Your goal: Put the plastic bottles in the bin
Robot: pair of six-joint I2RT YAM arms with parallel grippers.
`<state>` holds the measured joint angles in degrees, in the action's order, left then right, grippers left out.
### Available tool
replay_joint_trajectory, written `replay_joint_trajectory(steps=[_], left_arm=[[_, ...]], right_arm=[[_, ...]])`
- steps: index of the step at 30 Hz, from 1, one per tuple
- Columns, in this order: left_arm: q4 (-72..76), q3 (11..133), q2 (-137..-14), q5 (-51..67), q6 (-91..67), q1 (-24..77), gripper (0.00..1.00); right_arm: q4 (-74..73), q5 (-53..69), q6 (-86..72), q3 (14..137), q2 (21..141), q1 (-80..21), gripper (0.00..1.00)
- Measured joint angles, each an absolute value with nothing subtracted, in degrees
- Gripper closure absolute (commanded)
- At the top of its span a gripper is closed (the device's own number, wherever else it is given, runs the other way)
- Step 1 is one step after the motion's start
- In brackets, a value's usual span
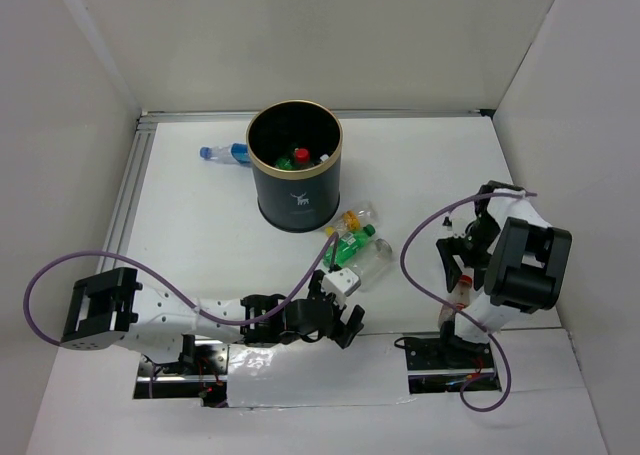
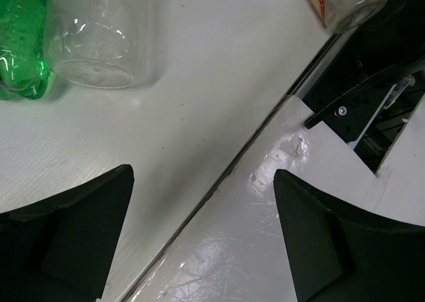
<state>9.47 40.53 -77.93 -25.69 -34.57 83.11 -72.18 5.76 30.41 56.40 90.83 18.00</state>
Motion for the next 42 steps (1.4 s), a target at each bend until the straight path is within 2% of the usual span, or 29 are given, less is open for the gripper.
replay_joint_trajectory(steps=[10, 19, 22, 23, 27, 30, 36, 39, 42], left_arm=[[9.08, 40.51, -77.91, -25.65, -34.57, 83.11, 0.01], [6.68, 40.51, -77.08, -26.98, -34.72, 83.11, 0.01], [5.34, 40.53, -77.06, -27.49, -34.83, 83.11, 0.01], [4.67, 40.64, -77.03, -27.73, -34.85, 83.11, 0.01], [0.91, 41.76, -76.14, -29.17, -35.77, 83.11, 0.01], [-2.28, 42.46, -72.71, -31.33, -37.58, 83.11, 0.01], [-9.87, 45.74, -61.80, -38.02, -41.76, 81.95, 0.01], [-14.92, 50.59, -58.70, -42.17, -44.03, 80.18, 0.01], [-18.48, 55.20, -55.59, -46.04, -45.69, 76.73, 0.02]], right_arm=[[-68.73, 5.80, 28.75, 55.02, 99.33, 18.65, 0.20], [-65.10, 5.52, 26.59, 53.58, 103.15, 19.55, 0.43], [-65.56, 5.78, 26.30, 54.08, 104.27, 19.55, 0.63], [-65.67, 6.33, 26.20, 54.39, 104.53, 19.55, 0.77], [-66.22, 10.26, 28.45, 56.80, 104.97, 19.55, 1.00], [-69.63, 14.76, 32.62, 66.04, 105.01, 19.55, 1.00], [-71.16, 24.95, 37.87, 105.03, 105.12, 17.93, 1.00], [-69.60, 31.51, 37.93, 120.60, 104.64, 14.46, 1.00], [-62.70, 39.27, 33.76, 125.75, 102.41, 10.31, 1.00]])
